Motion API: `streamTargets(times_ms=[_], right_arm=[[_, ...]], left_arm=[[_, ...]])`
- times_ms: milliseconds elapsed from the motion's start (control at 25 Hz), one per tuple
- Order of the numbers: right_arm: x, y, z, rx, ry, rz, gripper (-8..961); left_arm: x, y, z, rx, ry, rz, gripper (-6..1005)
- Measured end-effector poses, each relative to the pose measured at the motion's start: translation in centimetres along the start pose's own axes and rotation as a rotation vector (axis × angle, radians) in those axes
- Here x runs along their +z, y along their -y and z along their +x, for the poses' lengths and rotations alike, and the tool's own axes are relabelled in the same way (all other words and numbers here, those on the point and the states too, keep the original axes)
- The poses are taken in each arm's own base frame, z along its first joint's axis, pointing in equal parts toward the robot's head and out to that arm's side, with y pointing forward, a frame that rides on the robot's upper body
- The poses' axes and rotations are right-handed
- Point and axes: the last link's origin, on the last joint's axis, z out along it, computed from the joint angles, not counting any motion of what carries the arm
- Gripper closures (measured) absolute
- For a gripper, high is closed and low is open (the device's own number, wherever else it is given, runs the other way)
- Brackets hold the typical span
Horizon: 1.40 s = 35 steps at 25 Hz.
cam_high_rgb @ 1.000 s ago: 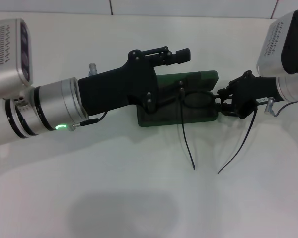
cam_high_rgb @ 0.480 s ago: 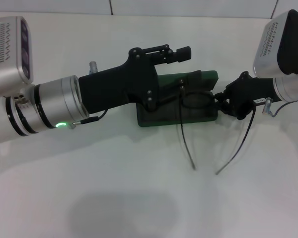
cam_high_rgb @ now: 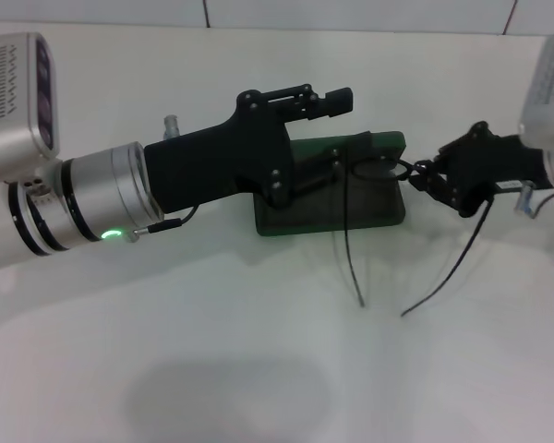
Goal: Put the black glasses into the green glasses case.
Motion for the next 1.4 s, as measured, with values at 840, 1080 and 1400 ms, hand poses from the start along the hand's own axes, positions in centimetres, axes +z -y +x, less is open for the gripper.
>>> streamTargets(times_ms=[840, 1080, 1400], right_arm=[[-4.9, -0.5, 4.1, 0.244, 0.664, 0.089, 846], [-3.9, -1.3, 4.3, 0.245, 0.712, 0.102, 847], [-3.5, -1.9, 3.5, 0.244, 0.758, 0.046, 849]], left_arm=[[0.2, -0.5, 1.7, -0.050, -0.048, -0.099, 513], [1.5, -0.2, 2.4, -0.092, -0.038, -0.148, 513], [3.1, 0.7, 1.9, -0.159, 0.079, -0.163, 513]])
